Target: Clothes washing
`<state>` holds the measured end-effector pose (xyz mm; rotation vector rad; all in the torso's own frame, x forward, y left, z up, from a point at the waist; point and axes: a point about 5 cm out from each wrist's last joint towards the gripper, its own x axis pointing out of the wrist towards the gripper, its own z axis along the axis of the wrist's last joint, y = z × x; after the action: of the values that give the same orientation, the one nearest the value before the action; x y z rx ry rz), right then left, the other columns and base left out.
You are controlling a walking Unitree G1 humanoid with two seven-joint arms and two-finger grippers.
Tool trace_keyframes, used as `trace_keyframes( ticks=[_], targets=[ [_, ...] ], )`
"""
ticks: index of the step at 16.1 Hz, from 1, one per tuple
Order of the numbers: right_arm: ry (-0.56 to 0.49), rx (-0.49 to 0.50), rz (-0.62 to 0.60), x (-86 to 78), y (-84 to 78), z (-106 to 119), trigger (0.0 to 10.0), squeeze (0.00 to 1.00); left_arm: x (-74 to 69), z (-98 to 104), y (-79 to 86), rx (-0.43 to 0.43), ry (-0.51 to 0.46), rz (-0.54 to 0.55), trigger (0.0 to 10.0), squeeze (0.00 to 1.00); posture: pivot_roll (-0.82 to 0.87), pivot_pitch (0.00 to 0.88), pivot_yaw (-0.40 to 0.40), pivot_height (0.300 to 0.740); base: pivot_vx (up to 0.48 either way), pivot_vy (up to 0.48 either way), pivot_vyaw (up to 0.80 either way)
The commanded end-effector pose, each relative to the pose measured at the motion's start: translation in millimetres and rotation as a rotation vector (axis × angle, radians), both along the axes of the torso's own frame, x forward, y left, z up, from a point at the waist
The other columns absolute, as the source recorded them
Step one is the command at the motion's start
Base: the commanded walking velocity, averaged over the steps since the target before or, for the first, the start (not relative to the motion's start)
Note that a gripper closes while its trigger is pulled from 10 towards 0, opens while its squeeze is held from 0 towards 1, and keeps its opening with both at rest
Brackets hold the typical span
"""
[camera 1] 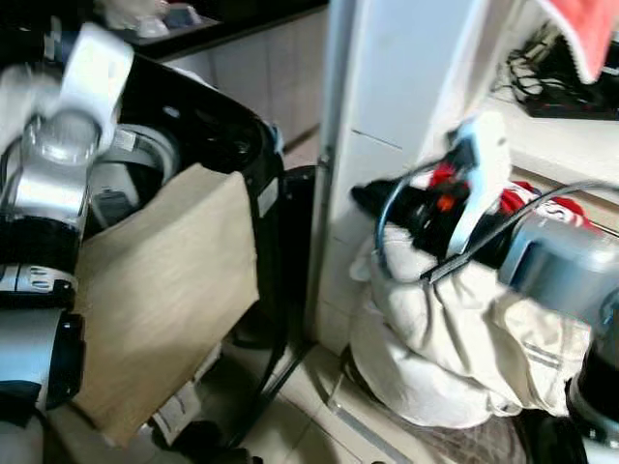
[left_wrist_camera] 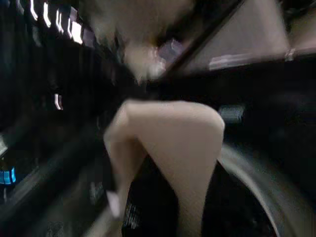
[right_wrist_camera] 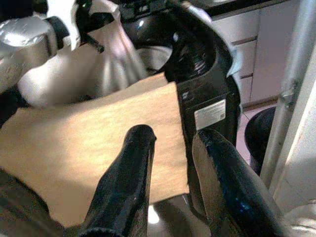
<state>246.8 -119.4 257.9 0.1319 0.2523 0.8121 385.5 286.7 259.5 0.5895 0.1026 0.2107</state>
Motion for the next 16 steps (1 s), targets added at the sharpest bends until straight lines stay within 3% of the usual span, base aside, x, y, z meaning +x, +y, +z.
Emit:
trace_keyframes(
  ticks=[1, 4, 8, 13, 14, 16],
  targets=[
    [-0.039, -0.009, 0.041, -5.4, 3.7, 3.4, 10.0, 0.0, -3.1, 12.4, 12.8, -0.042, -0.029, 0.067, 10.0, 1.0, -0.1, 0.0, 0.009, 0.74, 0.0, 0.0, 0.0],
    [-0.061, -0.018, 0.091, -9.7, 8.6, 0.5, 10.0, 0.0, -10.5, 5.2, 37.2, -0.114, 0.047, 0.129, 10.0, 1.0, -0.1, 0.0, 0.003, 0.74, 0.0, 0.0, 0.0],
    [-0.06, -0.033, 0.096, -7.2, 7.2, -2.0, 10.0, 0.0, -9.2, 3.4, 31.7, -0.187, 0.079, 0.084, 10.0, 1.0, -0.09, 0.0, -0.006, 0.74, 0.0, 0.0, 0.0],
    [-0.027, -0.057, -0.114, 13.8, -13.1, -9.5, 10.0, 0.0, -7.2, -0.2, 24.8, -0.182, 0.092, 0.05, 10.0, 1.0, -0.09, 0.0, -0.004, 0.74, 0.0, 0.0, 0.0],
    [-0.03, -0.074, -0.273, 26.9, -27.0, -12.3, 10.0, 0.0, -5.9, 2.8, 20.6, -0.167, 0.061, 0.038, 10.0, 1.0, -0.1, 0.0, 0.003, 0.74, 0.0, 0.0, 0.0],
    [-0.027, -0.089, -0.429, 38.7, -44.6, -16.0, 10.0, 0.0, -4.3, 11.2, 14.8, -0.09, -0.016, 0.004, 10.0, 1.0, -0.1, 0.0, 0.004, 0.74, 0.0, 0.0, 0.0]
  ],
)
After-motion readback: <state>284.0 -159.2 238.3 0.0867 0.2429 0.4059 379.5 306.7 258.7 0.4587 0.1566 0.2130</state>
